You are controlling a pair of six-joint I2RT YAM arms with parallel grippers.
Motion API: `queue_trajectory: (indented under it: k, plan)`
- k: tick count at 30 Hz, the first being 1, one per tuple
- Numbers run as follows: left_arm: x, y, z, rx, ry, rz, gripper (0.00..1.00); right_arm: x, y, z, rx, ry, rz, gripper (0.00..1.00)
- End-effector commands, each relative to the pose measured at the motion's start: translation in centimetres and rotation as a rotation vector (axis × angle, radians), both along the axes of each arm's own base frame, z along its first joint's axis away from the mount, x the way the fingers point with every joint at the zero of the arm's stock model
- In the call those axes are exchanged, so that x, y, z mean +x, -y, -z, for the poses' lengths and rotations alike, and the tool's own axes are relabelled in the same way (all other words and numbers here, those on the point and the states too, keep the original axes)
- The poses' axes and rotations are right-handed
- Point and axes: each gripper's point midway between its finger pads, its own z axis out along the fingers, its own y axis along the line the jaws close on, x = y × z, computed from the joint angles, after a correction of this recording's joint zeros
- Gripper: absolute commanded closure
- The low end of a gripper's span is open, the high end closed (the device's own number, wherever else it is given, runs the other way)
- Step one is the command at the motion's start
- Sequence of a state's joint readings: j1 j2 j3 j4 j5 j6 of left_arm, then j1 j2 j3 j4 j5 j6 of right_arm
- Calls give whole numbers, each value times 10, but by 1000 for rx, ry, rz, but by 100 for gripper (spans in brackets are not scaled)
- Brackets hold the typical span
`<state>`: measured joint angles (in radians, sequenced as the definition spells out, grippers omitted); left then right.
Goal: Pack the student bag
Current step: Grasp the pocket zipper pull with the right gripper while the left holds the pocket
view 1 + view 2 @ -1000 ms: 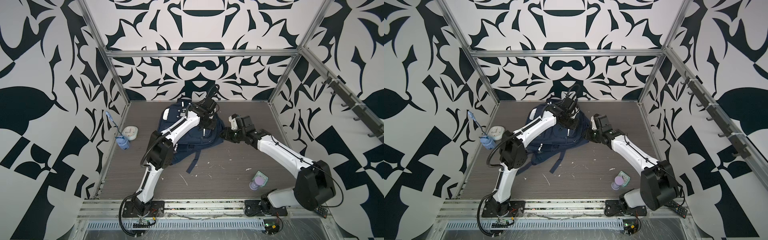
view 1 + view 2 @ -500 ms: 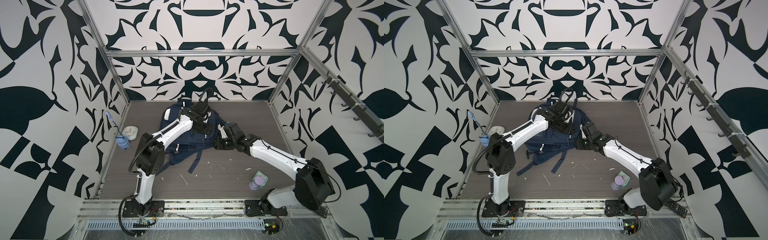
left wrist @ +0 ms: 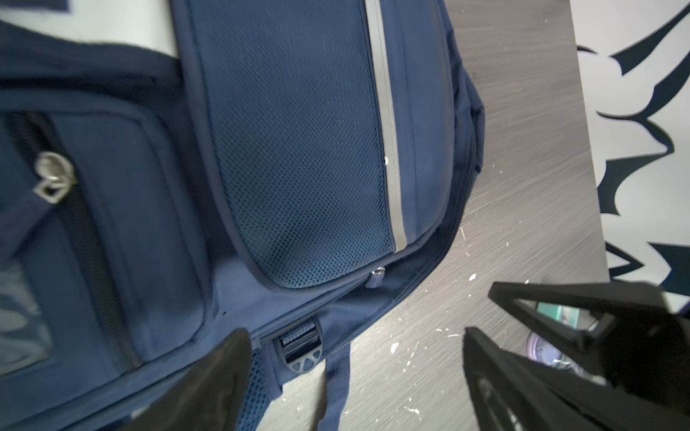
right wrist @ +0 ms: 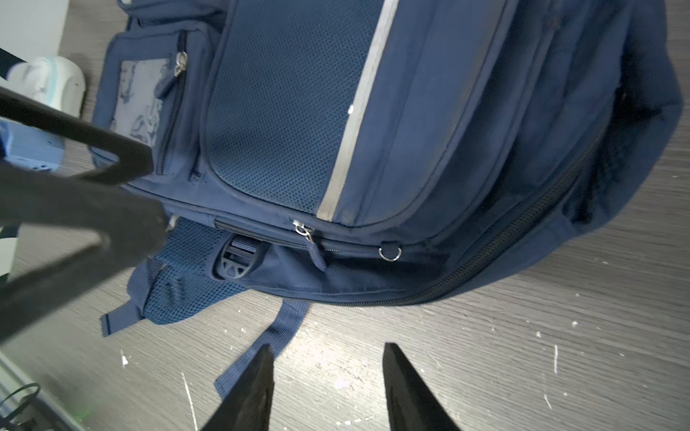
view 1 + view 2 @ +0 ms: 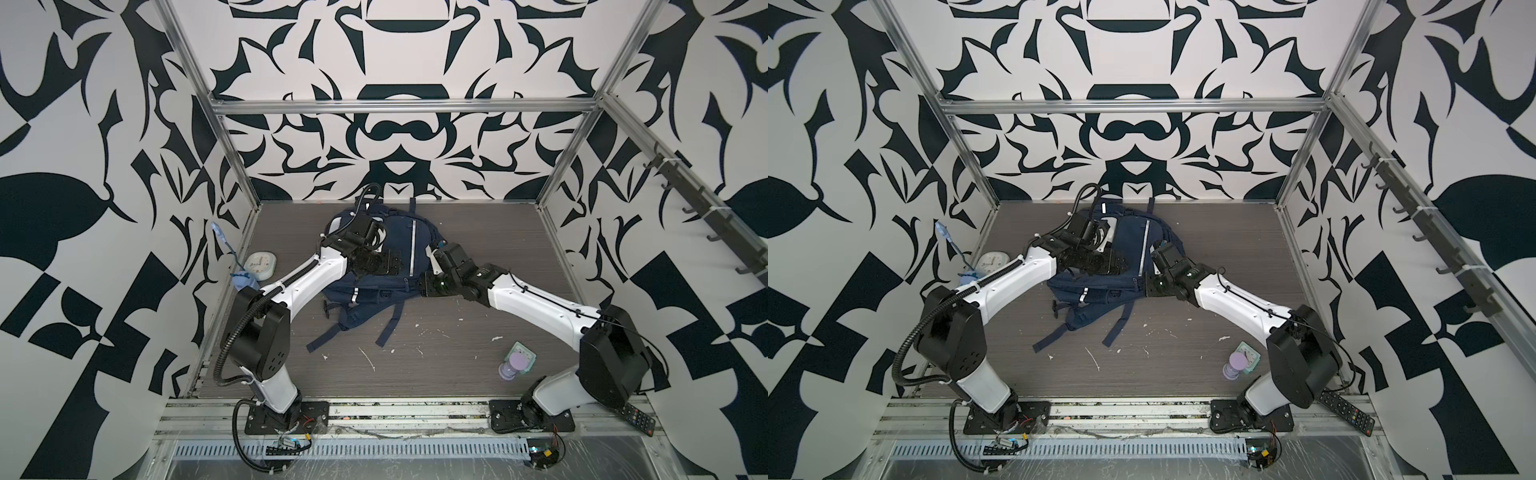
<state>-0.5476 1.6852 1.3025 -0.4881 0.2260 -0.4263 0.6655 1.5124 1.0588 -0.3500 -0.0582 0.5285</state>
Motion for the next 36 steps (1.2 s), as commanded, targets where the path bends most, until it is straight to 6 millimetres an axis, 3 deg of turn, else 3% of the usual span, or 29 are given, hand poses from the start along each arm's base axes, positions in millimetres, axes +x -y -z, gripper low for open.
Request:
queue_trajectory:
  k: [1, 8, 15, 20, 26, 31, 36]
  plan:
    - [2, 3, -10, -97, 8, -31, 7, 7, 4, -5, -64, 37, 5, 49]
    - [-7, 16, 24, -202, -136, -82, 8, 15, -5, 14, -86, 20, -7, 49]
    - [1, 16, 38, -208, -163, -131, 12, 32, -25, 18, -72, 27, -28, 54]
    - [15, 3, 49, -218, -191, -216, 24, 40, -43, 23, -41, 11, -59, 56]
    - [23, 2, 56, -259, -226, -239, 39, 44, -54, 36, -42, -14, -78, 58]
    - [23, 4, 58, -263, -233, -236, 46, 44, -63, 46, -39, -37, -96, 63]
    - [24, 3, 60, -258, -232, -237, 51, 40, -68, 51, -52, -47, -112, 74]
